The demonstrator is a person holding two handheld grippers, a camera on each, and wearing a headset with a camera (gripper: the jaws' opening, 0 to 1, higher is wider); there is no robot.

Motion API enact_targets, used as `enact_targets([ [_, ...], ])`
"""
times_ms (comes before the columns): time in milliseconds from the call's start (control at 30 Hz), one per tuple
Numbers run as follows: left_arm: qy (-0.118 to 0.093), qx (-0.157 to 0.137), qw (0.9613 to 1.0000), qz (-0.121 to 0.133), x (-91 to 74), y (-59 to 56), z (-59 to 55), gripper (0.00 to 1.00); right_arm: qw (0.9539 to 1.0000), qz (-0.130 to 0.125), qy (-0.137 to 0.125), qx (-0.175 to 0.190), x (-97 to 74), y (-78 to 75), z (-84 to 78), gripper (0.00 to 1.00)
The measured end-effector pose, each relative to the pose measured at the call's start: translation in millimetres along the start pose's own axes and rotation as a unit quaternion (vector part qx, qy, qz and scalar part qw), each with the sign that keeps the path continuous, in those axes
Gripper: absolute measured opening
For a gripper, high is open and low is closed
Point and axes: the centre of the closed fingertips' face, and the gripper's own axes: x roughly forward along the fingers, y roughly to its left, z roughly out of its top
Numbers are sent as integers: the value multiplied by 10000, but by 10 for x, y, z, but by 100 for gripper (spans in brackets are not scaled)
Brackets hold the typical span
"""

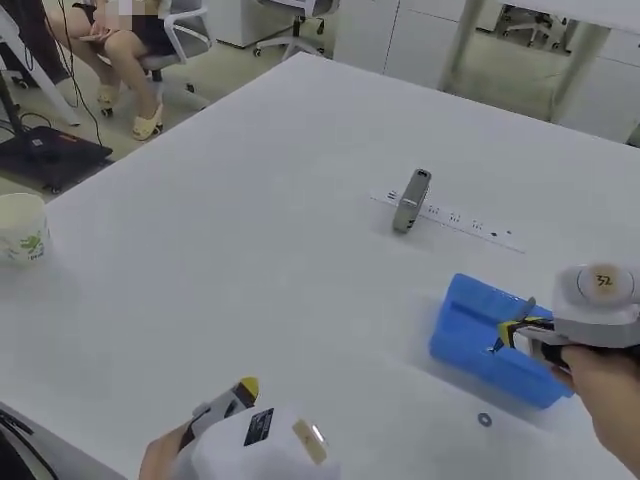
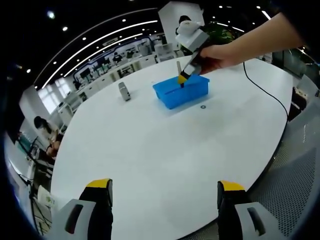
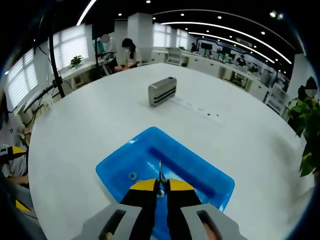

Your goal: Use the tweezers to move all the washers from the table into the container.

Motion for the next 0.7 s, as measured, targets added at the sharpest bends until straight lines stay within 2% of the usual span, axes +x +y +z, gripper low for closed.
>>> enact_targets([
  [133, -3, -1, 10000, 20, -2, 8, 0, 88, 9998, 35, -61, 172, -22, 7, 29, 3],
  [700, -48, 46, 10000, 52, -13, 15, 16, 88, 9992, 2, -408, 29, -305, 82, 203, 3],
])
